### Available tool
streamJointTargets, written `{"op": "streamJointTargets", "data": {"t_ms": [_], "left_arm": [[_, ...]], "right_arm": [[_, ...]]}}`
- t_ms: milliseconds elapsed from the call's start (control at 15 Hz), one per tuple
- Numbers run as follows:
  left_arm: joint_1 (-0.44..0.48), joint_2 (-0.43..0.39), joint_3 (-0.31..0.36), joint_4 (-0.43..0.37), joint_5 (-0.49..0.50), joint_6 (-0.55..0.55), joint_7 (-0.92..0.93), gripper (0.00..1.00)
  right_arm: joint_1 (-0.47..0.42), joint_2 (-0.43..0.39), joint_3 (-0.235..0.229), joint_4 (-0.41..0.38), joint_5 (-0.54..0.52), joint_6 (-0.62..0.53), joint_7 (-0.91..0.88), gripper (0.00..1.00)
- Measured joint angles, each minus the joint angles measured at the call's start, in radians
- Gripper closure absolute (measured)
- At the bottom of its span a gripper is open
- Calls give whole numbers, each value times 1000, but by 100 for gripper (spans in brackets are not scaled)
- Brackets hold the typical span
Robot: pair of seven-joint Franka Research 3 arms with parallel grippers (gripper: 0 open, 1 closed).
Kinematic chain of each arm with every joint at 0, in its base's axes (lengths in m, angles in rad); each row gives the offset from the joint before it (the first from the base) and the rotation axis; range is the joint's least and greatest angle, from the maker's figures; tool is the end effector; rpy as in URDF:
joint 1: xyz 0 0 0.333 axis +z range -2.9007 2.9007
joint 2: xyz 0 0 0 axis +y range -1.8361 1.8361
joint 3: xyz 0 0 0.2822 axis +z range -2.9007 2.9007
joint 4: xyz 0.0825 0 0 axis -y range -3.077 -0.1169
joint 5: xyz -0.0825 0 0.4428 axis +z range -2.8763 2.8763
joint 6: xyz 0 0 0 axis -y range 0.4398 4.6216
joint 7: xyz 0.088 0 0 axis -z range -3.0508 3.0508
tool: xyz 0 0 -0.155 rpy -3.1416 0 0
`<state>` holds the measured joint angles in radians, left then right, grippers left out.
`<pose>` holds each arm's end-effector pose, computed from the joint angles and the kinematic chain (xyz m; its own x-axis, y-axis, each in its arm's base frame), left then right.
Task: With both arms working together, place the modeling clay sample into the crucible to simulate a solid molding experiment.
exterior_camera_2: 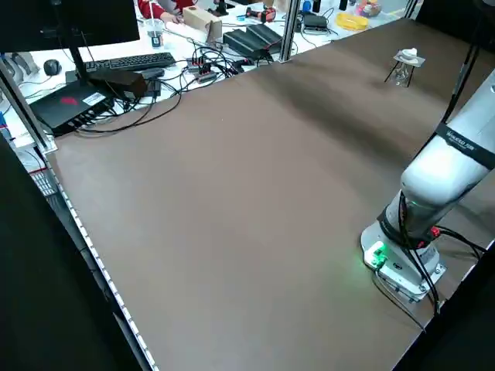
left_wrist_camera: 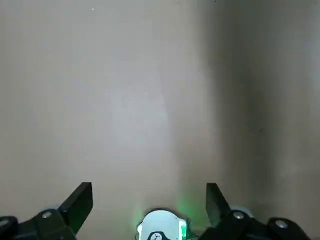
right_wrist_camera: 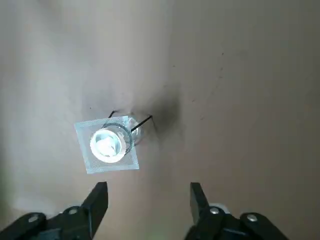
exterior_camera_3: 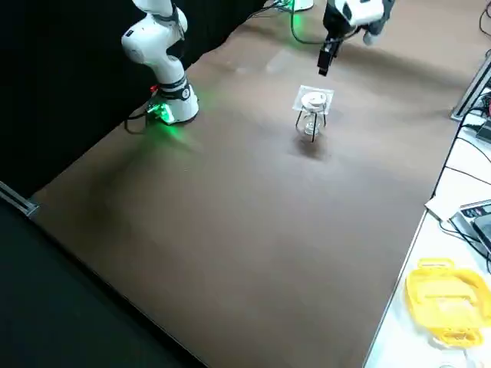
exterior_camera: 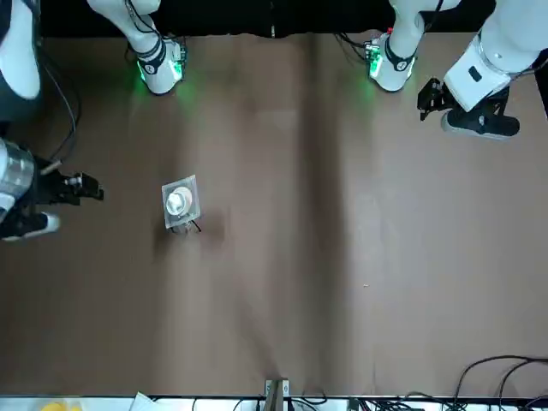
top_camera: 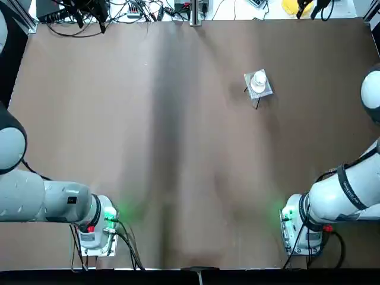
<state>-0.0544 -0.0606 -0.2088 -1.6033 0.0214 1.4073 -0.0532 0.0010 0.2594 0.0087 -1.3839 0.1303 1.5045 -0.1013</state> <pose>0.5527 -0.1478 0.5484 0.9704 -0.2007 -0.1342 -0.2078 -0.9773 -0.0411 0.6653 0.0268 0.4705 0.9852 0.1184 -0.1237 0.1001 -0.9844 -0.1451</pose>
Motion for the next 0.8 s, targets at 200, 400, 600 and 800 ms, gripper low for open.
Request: {"op": "streamJointTargets", "data": {"t_ms": [200,400,600,800], "left_arm": [[3,-4,0,0,0,0,-1,0],[9,-4,6,9,0,0,-1,0],[9,-4,6,15,0,0,-1,0],[9,-4,6,15,0,0,-3,0]], "right_arm": [[7,-36,3,-1,-8,-2,35,6],[20,-71,4,-2,-21,-63,78,0],[33,-103,6,-52,-61,-90,85,0],[34,-160,4,-133,-69,-58,88,0]]}}
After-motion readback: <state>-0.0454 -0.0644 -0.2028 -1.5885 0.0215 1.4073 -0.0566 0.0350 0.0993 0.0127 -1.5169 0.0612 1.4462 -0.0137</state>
